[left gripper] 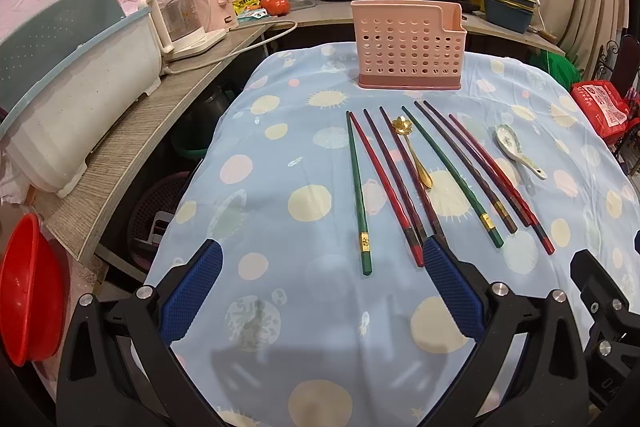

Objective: Organize utensils

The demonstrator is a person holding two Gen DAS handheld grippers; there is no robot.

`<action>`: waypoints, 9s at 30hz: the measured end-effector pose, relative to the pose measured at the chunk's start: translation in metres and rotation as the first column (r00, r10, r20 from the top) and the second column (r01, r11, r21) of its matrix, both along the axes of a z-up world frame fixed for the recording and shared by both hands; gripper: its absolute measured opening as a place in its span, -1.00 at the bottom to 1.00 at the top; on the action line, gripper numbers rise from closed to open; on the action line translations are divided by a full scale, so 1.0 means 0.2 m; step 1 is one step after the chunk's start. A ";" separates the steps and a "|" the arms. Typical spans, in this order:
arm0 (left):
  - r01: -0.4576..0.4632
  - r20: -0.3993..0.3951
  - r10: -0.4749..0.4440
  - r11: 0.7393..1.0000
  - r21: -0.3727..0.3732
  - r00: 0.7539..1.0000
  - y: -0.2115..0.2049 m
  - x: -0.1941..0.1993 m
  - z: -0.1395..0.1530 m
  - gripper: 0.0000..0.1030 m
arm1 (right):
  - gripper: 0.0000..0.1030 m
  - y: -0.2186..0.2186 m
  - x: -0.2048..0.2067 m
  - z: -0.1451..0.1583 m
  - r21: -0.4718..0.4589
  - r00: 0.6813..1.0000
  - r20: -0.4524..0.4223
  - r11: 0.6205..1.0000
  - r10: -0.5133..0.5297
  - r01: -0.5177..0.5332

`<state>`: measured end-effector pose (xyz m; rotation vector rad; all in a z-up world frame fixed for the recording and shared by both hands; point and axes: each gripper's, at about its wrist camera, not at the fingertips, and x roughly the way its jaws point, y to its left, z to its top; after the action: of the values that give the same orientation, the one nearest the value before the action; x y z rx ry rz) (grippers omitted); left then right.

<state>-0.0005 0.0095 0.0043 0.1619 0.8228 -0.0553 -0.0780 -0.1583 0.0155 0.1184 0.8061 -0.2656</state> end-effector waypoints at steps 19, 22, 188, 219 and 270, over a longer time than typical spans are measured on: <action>0.000 0.001 0.000 1.000 0.004 1.000 0.01 -0.02 0.01 0.86 | 0.87 0.01 -0.02 0.01 0.013 1.000 0.008 1.000 0.000 0.000; 0.001 0.004 -0.001 1.000 0.005 1.000 0.01 -0.03 0.00 0.86 | 0.87 0.01 -0.03 0.01 0.015 1.000 0.010 1.000 0.002 -0.002; 0.116 -0.120 -0.151 0.960 -0.254 0.981 0.15 0.18 -0.15 -0.87 | -0.87 -0.44 0.39 -0.19 0.318 0.999 -0.001 0.947 -0.042 0.040; 0.175 0.187 -0.134 0.958 -0.225 0.973 0.16 0.53 0.64 -0.87 | -0.87 -0.41 0.58 0.27 0.255 0.990 0.139 0.965 0.033 -0.068; 0.110 0.188 -0.066 0.966 -0.232 0.980 -0.08 1.19 0.56 0.16 | -0.02 -0.44 1.23 0.21 0.225 0.990 0.126 0.971 0.056 -0.084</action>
<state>0.2385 -0.0062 0.1172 -0.0270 0.6225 -0.2213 0.1682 -0.2467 0.0566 0.3197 0.7188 -0.0962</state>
